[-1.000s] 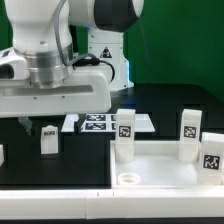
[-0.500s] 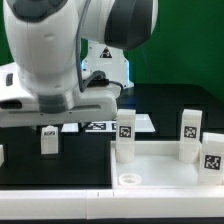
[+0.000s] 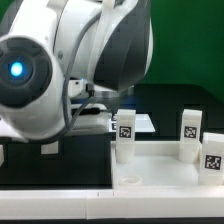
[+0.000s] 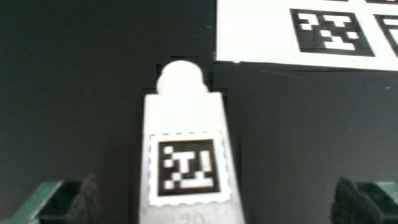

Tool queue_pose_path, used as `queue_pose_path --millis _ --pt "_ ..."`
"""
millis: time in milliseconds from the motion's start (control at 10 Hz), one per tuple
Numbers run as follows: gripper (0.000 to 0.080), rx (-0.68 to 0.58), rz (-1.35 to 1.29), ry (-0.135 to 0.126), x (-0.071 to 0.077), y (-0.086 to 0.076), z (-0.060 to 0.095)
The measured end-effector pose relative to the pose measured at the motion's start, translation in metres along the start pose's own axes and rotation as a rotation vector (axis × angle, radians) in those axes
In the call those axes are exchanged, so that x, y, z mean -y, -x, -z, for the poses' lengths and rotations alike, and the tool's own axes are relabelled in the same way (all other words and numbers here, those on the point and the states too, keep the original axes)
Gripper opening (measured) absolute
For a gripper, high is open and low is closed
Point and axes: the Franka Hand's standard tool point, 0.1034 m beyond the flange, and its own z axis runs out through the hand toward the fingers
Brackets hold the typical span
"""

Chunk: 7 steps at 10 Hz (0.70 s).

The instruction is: Assemble square table

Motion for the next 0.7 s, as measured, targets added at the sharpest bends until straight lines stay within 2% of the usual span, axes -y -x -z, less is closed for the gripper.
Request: queue_pose_path --millis 200,400,600,700 --pt "0.0648 0.002 -0.001 0.002 -0.001 -0.003 0.001" --pt "0.0648 0.016 -0.007 -0.001 -0.006 -0.006 -0.008" --pt "0.0648 0.007 -0.010 0.005 -0.007 -0.010 -0.009" --pt "0.0525 0.007 -0.011 0.003 -0.008 -0.009 -0.009"
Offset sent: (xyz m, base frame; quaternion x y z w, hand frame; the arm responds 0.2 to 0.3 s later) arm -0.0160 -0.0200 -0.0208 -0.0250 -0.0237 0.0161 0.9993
